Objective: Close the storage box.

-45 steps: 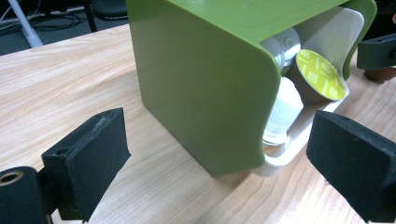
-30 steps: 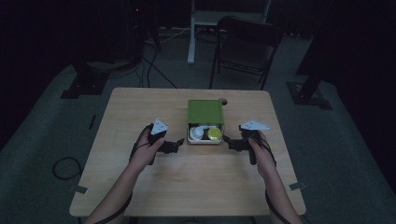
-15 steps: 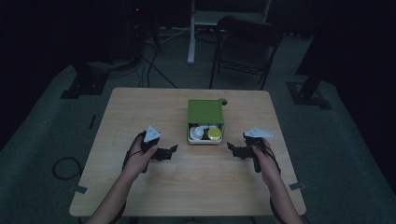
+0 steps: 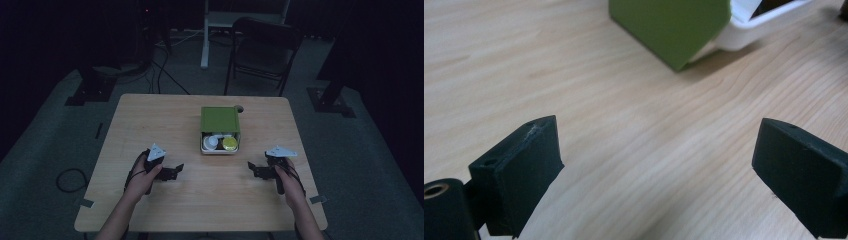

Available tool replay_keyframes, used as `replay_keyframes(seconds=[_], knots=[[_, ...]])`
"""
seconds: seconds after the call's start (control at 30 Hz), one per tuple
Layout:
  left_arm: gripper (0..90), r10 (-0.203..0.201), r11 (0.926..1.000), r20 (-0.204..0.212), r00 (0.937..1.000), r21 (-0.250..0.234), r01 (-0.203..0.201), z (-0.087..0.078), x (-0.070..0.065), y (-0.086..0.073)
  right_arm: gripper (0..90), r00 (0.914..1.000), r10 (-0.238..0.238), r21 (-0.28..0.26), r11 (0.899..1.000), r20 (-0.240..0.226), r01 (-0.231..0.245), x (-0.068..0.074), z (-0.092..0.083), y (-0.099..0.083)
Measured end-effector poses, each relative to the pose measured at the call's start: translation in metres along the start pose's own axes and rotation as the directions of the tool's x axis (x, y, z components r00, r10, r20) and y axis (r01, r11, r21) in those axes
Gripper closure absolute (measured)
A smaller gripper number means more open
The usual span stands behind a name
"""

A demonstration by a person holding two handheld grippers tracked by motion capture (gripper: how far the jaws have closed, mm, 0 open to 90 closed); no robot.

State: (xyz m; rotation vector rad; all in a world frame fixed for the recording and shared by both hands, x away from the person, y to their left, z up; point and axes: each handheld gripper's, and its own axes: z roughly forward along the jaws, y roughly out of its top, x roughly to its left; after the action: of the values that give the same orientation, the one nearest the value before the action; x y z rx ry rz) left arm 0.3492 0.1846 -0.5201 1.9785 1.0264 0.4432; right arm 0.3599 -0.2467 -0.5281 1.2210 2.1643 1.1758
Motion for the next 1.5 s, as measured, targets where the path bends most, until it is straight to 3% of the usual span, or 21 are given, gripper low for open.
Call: replay_keyframes(seconds=[0.3,0.73,0.9,1.33,1.5], knots=[[5.7,-0.009,0.9997,-0.027,0.9996,0.023,0.01,-0.011,0.003,-0.015,11.0,1.0,0.002,0.021,1.0,0.0,-0.002,0.001,-0.011,-0.019],[5.7,-0.056,0.9969,-0.067,0.9962,0.052,0.059,-0.03,0.013,-0.039,11.0,0.9995,0.025,0.027,0.999,0.019,-0.026,-0.004,-0.034,-0.039],[5.7,-0.072,0.9949,-0.099,0.9925,0.063,0.079,-0.041,0.022,-0.048,11.0,0.9975,0.045,0.037,0.998,0.055,-0.047,-0.013,-0.046,-0.05],[5.7,-0.126,0.9849,-0.22,0.9673,0.088,0.149,-0.069,0.045,-0.065,13.2,0.9795,0.119,0.047,0.991,0.163,-0.128,-0.035,-0.067,-0.069],[5.7,-0.144,0.9787,-0.255,0.9561,0.107,0.175,-0.077,0.052,-0.073,12.3,0.9711,0.149,0.097,0.981,0.187,-0.169,-0.039,-0.07,-0.073]])
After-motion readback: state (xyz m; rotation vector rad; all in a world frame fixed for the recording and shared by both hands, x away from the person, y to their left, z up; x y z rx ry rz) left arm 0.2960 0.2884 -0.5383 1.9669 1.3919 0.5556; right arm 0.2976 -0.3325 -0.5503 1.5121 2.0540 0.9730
